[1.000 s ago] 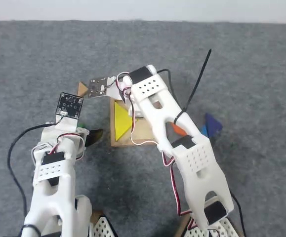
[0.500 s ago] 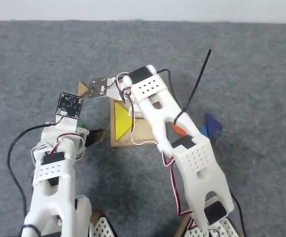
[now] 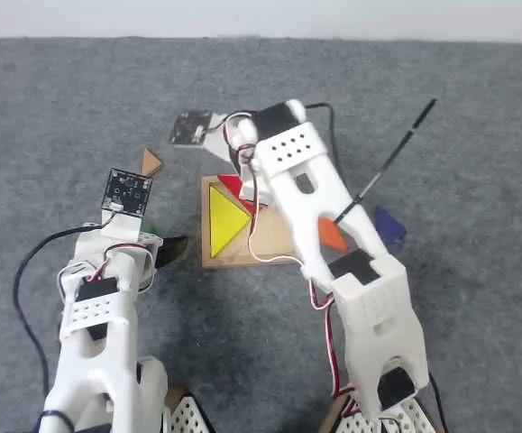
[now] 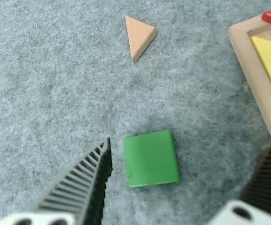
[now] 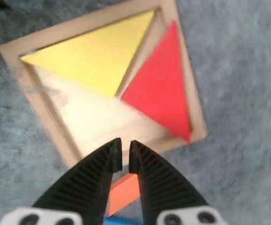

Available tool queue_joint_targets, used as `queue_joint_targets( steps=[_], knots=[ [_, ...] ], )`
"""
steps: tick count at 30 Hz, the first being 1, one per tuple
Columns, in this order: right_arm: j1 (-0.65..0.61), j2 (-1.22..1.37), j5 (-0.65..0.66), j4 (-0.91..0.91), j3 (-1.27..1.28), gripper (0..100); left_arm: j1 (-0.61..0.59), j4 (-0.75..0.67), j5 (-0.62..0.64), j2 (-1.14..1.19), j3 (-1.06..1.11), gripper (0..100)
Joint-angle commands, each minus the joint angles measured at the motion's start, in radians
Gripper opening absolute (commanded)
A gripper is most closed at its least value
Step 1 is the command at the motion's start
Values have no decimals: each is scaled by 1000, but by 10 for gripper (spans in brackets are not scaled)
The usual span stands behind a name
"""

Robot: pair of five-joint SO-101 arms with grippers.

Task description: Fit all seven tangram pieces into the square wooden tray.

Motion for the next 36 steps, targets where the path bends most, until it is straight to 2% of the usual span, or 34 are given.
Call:
queue_joint_targets(
  steps=[1,8,14,19,22,27,30,36],
  knots=[
    [38,-101,-91,28,-6,12,0,-26,-15,-31,-10,445],
    [85,-137,-133,-117,92,9,-2,-25,-15,-31,-10,445],
    [65,-378,-137,-325,439,9,-2,-25,-15,-31,-10,445],
    [48,-631,-138,-756,864,8,-2,-25,-15,-31,-10,445],
    [48,-631,-155,-1087,1034,8,-2,-25,-15,-31,-10,445],
    [54,-429,-381,-1438,1046,8,-2,-25,-15,-31,-10,445],
    [67,-272,-462,-1422,902,8,-2,-25,-15,-31,-10,445],
    [65,-58,-519,-1013,505,8,-2,-25,-15,-31,-10,445]
  ],
)
